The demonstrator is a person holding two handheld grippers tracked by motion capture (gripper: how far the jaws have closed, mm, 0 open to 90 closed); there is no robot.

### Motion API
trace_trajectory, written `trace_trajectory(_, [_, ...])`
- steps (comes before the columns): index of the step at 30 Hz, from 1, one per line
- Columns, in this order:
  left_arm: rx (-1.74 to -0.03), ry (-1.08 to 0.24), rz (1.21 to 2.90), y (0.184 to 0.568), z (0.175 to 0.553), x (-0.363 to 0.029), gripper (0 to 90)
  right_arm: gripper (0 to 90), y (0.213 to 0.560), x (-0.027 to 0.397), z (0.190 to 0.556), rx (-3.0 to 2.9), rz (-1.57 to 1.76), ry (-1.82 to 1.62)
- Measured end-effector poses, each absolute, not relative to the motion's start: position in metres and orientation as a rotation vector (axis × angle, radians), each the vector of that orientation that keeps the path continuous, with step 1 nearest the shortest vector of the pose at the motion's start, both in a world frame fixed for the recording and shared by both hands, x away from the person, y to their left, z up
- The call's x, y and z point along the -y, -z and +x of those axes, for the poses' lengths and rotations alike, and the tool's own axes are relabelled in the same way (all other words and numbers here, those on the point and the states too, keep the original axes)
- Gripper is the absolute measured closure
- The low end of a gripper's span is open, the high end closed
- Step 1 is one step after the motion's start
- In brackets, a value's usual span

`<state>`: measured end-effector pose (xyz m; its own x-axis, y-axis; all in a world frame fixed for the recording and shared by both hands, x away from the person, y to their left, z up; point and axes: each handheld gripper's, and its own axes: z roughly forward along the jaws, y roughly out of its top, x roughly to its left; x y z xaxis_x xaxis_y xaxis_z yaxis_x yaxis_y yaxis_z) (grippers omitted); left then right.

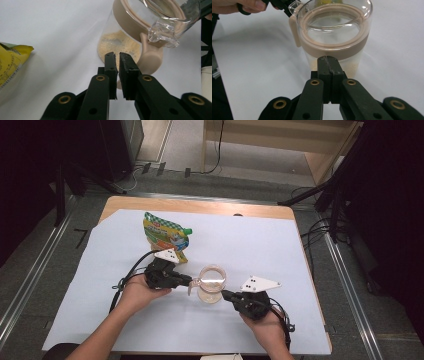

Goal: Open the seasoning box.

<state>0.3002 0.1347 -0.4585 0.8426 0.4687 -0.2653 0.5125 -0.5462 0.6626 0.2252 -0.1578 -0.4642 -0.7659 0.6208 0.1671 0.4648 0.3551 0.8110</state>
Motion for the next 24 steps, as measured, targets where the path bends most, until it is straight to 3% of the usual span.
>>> trace_trajectory(24, [-0.628, 0.184, 2.245, 0.454, 0.279, -0.112, 90.0, 90.0, 0.470, 0.164, 0.247, -2.364, 1.121, -1.334])
